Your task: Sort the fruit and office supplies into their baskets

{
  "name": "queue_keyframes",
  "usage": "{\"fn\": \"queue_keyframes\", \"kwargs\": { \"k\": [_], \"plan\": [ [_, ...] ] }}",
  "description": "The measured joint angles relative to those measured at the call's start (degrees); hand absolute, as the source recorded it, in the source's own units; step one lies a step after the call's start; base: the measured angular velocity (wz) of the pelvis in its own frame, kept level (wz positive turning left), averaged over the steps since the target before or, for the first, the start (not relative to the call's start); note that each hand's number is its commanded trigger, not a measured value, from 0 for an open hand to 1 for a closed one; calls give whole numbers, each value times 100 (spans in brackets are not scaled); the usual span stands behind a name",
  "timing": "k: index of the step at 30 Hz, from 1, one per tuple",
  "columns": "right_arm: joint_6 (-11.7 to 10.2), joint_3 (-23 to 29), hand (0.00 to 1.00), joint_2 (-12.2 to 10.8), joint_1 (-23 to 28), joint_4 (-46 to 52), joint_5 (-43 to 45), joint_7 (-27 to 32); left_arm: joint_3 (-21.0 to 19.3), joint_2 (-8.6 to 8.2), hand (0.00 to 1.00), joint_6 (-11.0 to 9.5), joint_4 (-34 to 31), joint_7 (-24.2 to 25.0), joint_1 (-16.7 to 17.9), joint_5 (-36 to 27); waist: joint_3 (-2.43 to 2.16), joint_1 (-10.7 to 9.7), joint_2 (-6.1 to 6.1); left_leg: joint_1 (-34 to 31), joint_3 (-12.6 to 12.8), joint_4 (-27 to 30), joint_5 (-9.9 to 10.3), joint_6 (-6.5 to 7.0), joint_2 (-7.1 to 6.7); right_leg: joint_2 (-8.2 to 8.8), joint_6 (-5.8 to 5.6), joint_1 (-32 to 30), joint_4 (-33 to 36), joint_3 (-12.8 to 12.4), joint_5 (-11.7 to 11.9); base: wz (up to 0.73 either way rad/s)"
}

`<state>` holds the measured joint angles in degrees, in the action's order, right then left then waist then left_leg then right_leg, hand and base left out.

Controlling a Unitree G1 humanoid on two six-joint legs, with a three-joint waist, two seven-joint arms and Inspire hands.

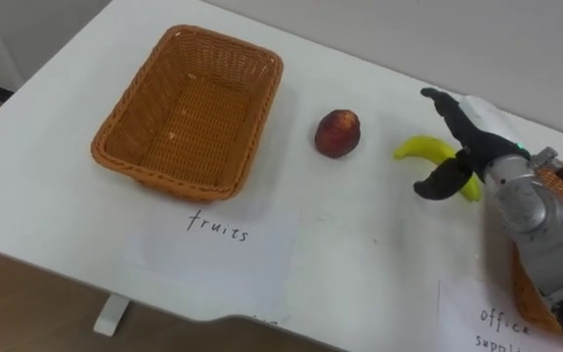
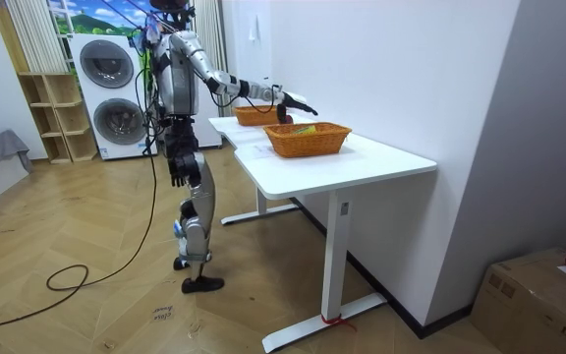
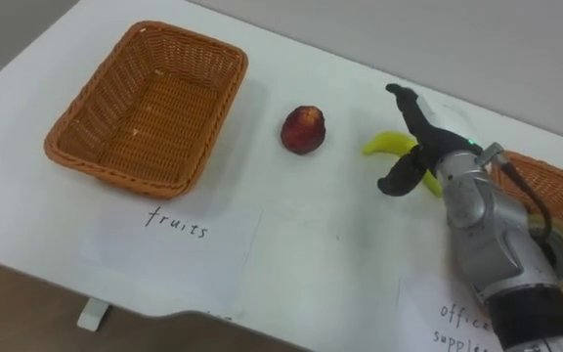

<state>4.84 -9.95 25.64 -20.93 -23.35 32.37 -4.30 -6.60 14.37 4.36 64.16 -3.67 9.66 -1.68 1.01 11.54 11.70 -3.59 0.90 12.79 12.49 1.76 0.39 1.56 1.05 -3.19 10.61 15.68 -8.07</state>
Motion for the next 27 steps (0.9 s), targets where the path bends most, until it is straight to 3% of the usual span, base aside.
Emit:
{"fn": "queue_keyframes", "kwargs": {
  "k": [7, 19, 27],
  "plan": [
    [25, -506, 0, 5, -160, -80, -7, -18, 136, 14, 0, 0, -11, -38, -105, 1, 10, 6, -18, -139, -31, 76, 0, -1, 0, 30, 0, -98, -6, 18, 0, 2],
    [18, -577, 0, 72, -178, -194, -83, -4, 457, 62, 0, 7, -18, -75, -163, -136, 13, 11, -55, -190, -35, 77, 0, -1, 2, 29, 4, -129, 3, 24, 3, 0],
    [11, -697, 0, 112, -491, -555, 89, 30, 548, 67, 0, 33, -3, -75, -243, -147, 9, 3, -57, -195, -4, 81, 0, -1, -4, -2, 4, -138, 8, 23, 4, 0]
  ]
}}
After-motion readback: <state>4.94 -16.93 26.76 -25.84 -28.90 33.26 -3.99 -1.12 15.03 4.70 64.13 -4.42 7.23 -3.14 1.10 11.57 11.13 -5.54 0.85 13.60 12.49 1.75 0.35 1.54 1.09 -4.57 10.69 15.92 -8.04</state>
